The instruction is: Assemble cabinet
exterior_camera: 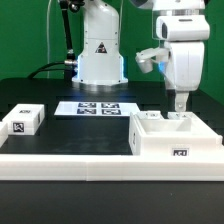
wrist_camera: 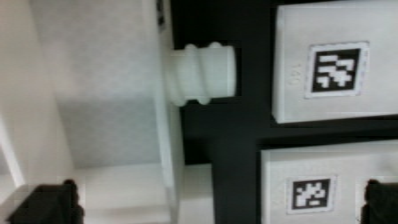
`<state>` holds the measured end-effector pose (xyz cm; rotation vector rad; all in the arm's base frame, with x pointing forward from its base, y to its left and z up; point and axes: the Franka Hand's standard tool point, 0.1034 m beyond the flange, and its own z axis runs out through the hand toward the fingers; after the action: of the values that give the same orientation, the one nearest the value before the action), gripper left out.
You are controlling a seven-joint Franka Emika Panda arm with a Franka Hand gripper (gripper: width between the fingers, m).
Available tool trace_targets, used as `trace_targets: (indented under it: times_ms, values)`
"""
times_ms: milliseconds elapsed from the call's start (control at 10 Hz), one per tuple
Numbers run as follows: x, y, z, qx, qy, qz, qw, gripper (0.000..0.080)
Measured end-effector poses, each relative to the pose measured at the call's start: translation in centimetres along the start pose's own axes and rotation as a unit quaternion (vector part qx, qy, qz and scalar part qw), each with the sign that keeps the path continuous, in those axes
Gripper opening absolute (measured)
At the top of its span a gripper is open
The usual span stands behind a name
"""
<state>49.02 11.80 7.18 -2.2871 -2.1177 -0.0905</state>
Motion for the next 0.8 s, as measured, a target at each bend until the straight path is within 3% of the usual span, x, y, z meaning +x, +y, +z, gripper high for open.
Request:
trace_targets:
  times_ms: [300,500,800]
  values:
    - [1.9,-3.5,0.5,-0.003,0.009,0.006,1.000,0.0797]
    - [3.0,-6.2,2.3,-0.001,0.023,0.000,1.000,0.0797]
    - [2.8,-6.0,2.4,0.002,0.022,0.002,1.000,0.0797]
